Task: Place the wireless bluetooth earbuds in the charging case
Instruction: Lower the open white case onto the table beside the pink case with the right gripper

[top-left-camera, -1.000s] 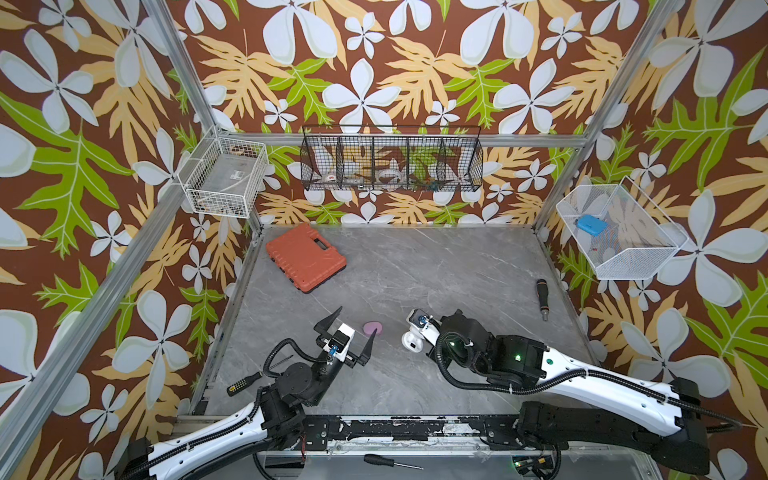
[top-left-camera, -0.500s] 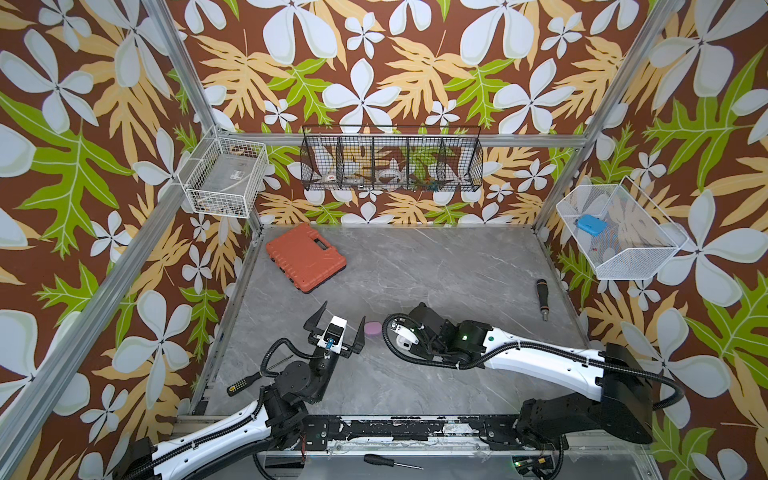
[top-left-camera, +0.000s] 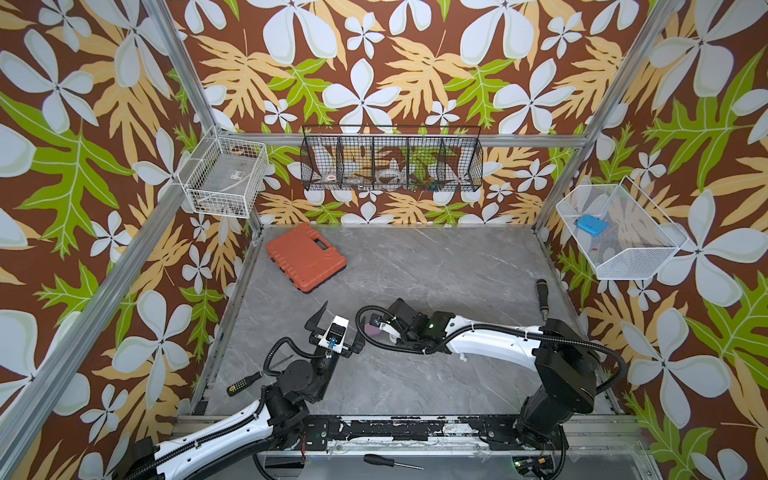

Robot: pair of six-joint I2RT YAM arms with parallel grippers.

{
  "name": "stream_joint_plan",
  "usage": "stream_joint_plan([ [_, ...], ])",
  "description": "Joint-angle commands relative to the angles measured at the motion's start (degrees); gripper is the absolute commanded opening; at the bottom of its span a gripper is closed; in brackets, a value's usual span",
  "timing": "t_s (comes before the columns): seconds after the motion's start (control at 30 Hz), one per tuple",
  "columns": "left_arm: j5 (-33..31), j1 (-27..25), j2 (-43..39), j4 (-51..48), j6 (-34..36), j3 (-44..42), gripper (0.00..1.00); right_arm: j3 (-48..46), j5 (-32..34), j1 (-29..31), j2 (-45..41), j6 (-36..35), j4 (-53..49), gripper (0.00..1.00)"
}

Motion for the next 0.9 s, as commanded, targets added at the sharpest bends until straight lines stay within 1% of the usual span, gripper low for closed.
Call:
stream_joint_plan([
  [0.0,0.5,0.4,0.2,2.6,0.2,0.1,1.0,1.6,1.3,-0.1,1.8,-1.2,0.8,0.01],
  [0.27,0.7,0.8,0.2,2.7,-0.1,0.1,1.0,4.6,1.3,-0.1,4.8,-2.2,-0.7,0.01],
  [0.73,1.3,1.2,-0.1,2.7,-0.2,0.0,1.0,5.3,0.3,-0.1,7.5,-2.6,-1.6,0.04],
  [0.87,1.4,1.4,0.0,2.7,-0.2,0.0,1.0,5.3,0.4,-0.1,7.9,-2.7,-1.8,0.07],
])
